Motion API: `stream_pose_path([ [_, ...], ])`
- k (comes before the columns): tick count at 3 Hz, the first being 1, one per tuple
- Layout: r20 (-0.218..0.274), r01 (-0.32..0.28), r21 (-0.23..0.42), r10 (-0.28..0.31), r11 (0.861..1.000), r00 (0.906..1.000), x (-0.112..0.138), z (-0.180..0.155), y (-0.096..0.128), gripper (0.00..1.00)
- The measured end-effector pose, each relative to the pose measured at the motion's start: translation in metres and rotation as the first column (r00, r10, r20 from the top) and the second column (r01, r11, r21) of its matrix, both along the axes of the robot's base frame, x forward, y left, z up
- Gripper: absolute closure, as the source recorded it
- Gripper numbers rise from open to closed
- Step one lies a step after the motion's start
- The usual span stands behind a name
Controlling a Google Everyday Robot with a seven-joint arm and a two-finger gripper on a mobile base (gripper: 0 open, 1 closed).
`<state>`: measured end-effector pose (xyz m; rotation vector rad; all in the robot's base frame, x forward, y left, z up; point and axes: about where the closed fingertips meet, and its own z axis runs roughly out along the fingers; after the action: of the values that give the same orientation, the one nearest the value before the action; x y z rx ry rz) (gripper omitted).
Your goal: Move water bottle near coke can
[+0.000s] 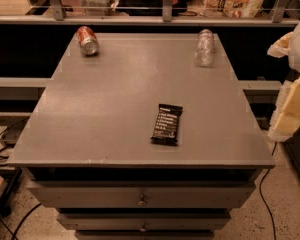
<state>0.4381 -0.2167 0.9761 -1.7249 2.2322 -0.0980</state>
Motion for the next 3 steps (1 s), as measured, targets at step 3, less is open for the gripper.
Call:
stream_pose_path([
  [3, 0.035, 0.044, 0.11, -0.048, 0.993, 0.9982, 0.017, -0.007, 0.01, 0.0],
])
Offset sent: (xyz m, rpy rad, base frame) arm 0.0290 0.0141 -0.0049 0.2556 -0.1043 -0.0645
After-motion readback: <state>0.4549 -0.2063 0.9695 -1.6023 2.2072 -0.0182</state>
